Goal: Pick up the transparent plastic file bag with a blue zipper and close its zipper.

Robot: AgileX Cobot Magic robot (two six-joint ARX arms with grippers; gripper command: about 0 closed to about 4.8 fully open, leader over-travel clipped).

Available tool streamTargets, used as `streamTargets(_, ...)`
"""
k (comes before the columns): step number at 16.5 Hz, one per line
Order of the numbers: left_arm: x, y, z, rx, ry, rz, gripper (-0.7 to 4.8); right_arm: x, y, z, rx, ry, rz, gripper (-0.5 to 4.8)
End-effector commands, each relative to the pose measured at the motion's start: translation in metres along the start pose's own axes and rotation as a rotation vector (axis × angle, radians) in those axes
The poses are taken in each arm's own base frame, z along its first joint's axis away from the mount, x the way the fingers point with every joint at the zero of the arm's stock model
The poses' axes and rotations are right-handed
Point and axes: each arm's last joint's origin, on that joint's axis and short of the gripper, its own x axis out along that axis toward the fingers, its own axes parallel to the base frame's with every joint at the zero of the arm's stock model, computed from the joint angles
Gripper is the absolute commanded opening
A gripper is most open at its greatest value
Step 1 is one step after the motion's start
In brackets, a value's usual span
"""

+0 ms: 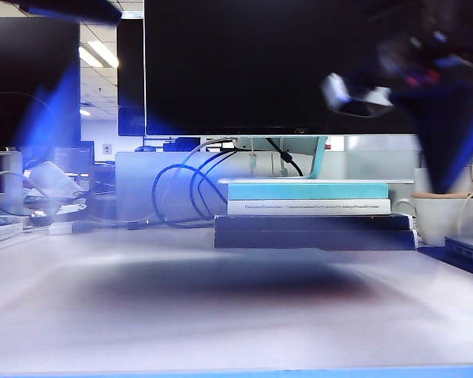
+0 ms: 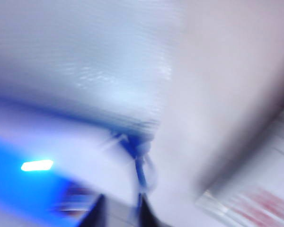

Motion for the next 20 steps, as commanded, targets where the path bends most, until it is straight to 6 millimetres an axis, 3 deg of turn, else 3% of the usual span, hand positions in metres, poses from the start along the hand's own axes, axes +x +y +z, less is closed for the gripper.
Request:
streamTargets(1, -0.001, 0.003, 0.000, -0.083, 0.047, 0.075, 4.79, -0.003, 0.007, 0.004, -0.015, -0.078, 0.252, 1.67)
streamTargets(5, -0.002, 0.004, -0.001, -0.142, 0.088, 0.138, 4.79, -0.011, 0.010, 0.010, -0.034, -0.137, 0.337, 1.82)
streamTargets(6, -0.004, 0.005, -0.001, -0.194, 0.116, 0.200, 3.60, -0.024, 0.009, 0.013, -0.052, -0.235, 0.312, 1.80)
streamTargets(7, -0.005, 0.005, 0.000, -0.208, 0.126, 0.228, 2.92, -0.030, 0.008, 0.014, -0.055, -0.292, 0.293, 1.79)
streamTargets(8, -0.008, 0.005, 0.001, -0.225, 0.141, 0.274, 1.76, -0.042, 0.007, 0.014, -0.043, -0.388, 0.251, 1.60)
streamTargets(10, -0.016, 0.002, 0.006, -0.219, 0.142, 0.313, 0.70, -0.067, 0.002, 0.007, 0.002, -0.565, 0.169, 1.44)
streamTargets(11, -0.021, 0.002, 0.007, -0.223, 0.133, 0.327, 0.62, -0.078, 0.000, 0.003, 0.020, -0.627, 0.129, 1.43)
streamTargets(12, -0.036, 0.003, 0.008, -0.264, 0.102, 0.372, 0.47, -0.105, -0.001, -0.013, 0.049, -0.783, -0.002, 0.80)
streamTargets(14, -0.056, 0.005, 0.004, -0.321, 0.051, 0.405, 0.15, -0.133, 0.000, -0.037, 0.085, -0.935, -0.114, 0.51)
streamTargets(15, -0.065, 0.007, -0.002, -0.359, 0.046, 0.449, -0.06, -0.144, 0.001, -0.047, 0.093, -1.001, -0.141, 0.51)
streamTargets(17, -0.085, 0.010, -0.021, -0.454, 0.011, 0.523, -0.06, -0.166, 0.007, -0.077, 0.103, -1.244, -0.186, 0.01)
streamTargets(20, -0.087, 0.003, -0.037, -0.530, -0.001, 0.578, -0.06, -0.160, 0.008, -0.114, 0.176, -1.425, -0.294, -0.01)
